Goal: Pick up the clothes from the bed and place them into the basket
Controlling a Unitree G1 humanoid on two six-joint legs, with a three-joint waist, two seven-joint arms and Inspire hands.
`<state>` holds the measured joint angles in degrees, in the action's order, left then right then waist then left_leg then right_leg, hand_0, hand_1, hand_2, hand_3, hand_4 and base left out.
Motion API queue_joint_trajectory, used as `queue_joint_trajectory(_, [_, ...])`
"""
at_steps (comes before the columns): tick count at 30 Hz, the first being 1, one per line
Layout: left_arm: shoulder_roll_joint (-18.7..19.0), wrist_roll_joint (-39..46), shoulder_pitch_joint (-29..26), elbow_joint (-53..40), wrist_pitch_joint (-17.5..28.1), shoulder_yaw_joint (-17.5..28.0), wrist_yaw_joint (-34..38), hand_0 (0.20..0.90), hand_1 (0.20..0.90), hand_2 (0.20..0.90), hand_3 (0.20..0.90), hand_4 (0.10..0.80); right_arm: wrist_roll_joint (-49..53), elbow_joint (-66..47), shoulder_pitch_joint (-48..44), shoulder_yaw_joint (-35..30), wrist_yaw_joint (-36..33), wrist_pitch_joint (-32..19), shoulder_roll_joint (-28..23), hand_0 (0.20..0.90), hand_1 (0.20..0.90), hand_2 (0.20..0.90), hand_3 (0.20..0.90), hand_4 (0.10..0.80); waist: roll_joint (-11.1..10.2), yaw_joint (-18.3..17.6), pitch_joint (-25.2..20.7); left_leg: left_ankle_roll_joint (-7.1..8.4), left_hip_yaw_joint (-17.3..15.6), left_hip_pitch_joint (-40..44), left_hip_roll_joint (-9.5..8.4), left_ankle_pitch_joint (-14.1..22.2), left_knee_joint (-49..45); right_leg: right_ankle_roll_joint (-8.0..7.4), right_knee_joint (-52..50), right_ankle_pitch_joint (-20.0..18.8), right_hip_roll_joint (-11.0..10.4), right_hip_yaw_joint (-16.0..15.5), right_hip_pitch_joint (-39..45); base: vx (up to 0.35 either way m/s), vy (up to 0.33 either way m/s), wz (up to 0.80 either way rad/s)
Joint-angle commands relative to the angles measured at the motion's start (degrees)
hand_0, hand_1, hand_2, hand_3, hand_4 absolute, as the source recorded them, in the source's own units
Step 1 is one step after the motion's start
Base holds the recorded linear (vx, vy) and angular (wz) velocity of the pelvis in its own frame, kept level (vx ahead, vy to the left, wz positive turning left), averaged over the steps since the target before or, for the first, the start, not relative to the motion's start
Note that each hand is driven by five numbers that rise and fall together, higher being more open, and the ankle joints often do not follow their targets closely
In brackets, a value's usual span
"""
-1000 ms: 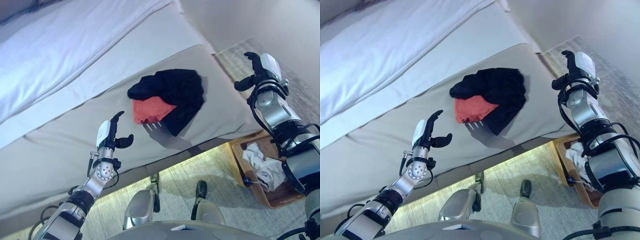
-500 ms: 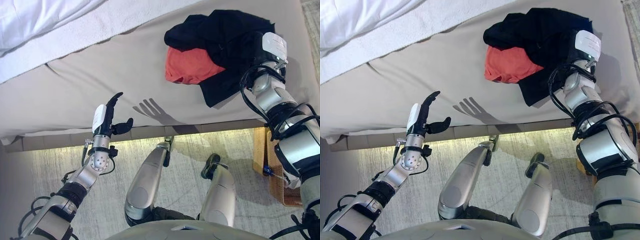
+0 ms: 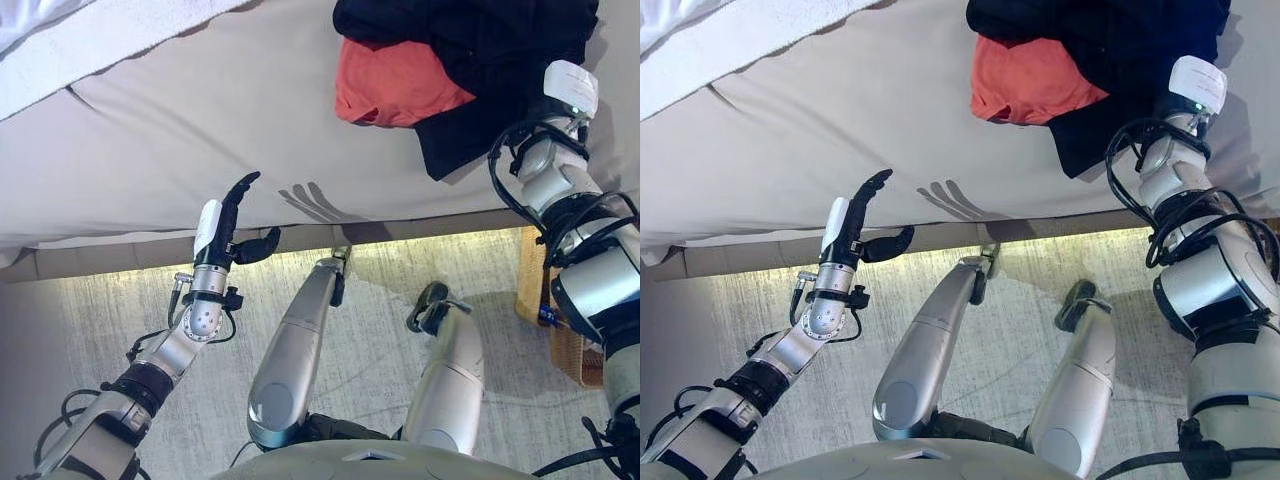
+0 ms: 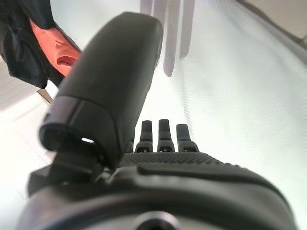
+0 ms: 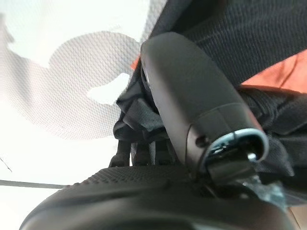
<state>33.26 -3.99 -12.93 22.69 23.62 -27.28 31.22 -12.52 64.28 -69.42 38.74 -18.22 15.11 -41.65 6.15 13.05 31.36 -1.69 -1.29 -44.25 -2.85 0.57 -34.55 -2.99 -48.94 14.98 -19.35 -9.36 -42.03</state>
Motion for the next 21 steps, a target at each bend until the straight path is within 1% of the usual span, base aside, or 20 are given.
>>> queue_joint_trajectory(1, [1.69,1.51,0.55,-6.59,5.21,1.58,3.53,0.9,0.9,0.9,0.9,0.8,-2.0,0.93,-5.89,4.81,0.49,0.56,-7.28,0.526,0.526,0.526,0.464,0.364,2.62,0.46,-1.56,-1.86,0.06,1.88,-0.19,12.44,-7.91,4.04,-2.33,0.93,4.08,-2.99,0.86,-0.014,0.016,-0.03])
queue_joint_trajectory(2, [1.65,1.53,0.66,-6.88,4.99,1.61,3.51,0.9,0.9,0.9,0.9,0.8,-1.8,0.56,-6.01,4.88,0.66,0.52,-7.51,0.309,0.309,0.309,0.211,0.111,2.59,0.36,-1.56,-1.87,0.06,1.76,-0.22,12.58,-8.26,4.08,-2.6,1.03,4.13,-2.87,0.69,-0.013,0.013,-0.03])
queue_joint_trajectory(3, [1.65,1.39,0.81,-7.24,4.77,1.64,3.52,0.9,0.9,0.9,0.9,0.8,-1.87,-0.07,-5.95,4.8,0.97,0.62,-7.74,0.3,0.3,0.3,0.2,0.1,2.54,0.27,-1.56,-1.84,0.06,1.68,-0.24,12.71,-8.6,4.12,-2.86,1.12,4.13,-2.84,0.58,-0.01,0.006,-0.03])
queue_joint_trajectory(5, [1.74,1.25,1.14,-7.7,4.73,1.66,3.55,0.9,0.9,0.9,0.9,0.8,-2.0,-0.55,-5.99,4.7,1.19,0.5,-7.93,0.3,0.3,0.3,0.2,0.1,2.48,0.24,-1.56,-1.77,0.13,1.86,-0.22,12.8,-8.76,4.13,-2.89,1.13,4.19,-2.76,0.79,0.0,0.0,0.0])
queue_joint_trajectory(7, [1.99,1.66,1.29,-7.89,4.91,1.93,3.22,0.9,0.9,0.9,0.9,0.8,-0.93,0.2,-6.0,4.19,0.32,-1.36,-8.37,0.3,0.3,0.3,0.2,0.1,2.41,0.13,-1.56,-1.82,0.14,2.82,-0.16,12.97,-8.83,4.2,-2.69,1.22,4.22,-2.79,1.72,0.0,0.0,0.0])
queue_joint_trajectory(13, [2.26,1.74,1.79,-8.15,4.33,2.34,2.85,0.9,0.9,0.9,0.9,0.8,-0.76,0.38,-6.07,3.17,-0.02,-2.62,-9.15,0.3,0.3,0.3,0.2,0.1,2.01,-0.03,-1.56,-1.54,0.06,5.51,0.04,12.65,-7.67,4.13,-1.38,0.91,4.21,-2.97,4.46,0.0,0.0,0.0])
queue_joint_trajectory(16, [2.45,1.31,2.16,-7.61,4.67,2.67,2.9,0.9,0.9,0.9,0.9,0.8,-0.64,0.1,-5.37,2.71,-0.4,-3.55,-9.39,0.3,0.3,0.3,0.2,0.1,1.5,-0.27,-1.56,-1.42,0.05,8.82,0.51,12.11,-5.69,3.85,0.56,0.22,4.16,-3.08,7.53,0.0,0.0,-0.01])
queue_joint_trajectory(18, [2.68,1.31,1.89,-7.24,4.74,3.15,3.12,0.9,0.9,0.9,0.9,0.8,-1.03,0.27,-4.95,2.19,-1.02,-4.87,-9.36,0.3,0.3,0.3,0.2,0.1,0.91,-0.45,-1.56,-1.28,-0.08,11.52,1.15,11.49,-3.73,3.47,2.91,-0.54,4.17,-3.2,10.27,-0.005,0.009,-0.09])
queue_joint_trajectory(21, [3.1,1.65,1.08,-7.57,4.0,3.64,3.22,0.9,0.9,0.9,0.9,0.8,-0.41,-0.24,-5.68,2.2,-1.97,-5.76,-9.91,0.3,0.3,0.3,0.2,0.1,0.21,-0.66,-1.56,-1.05,-0.36,14.06,1.7,10.91,-1.83,3.16,5.54,-1.23,4.22,-3.61,13.05,-0.038,0.02,-0.15])
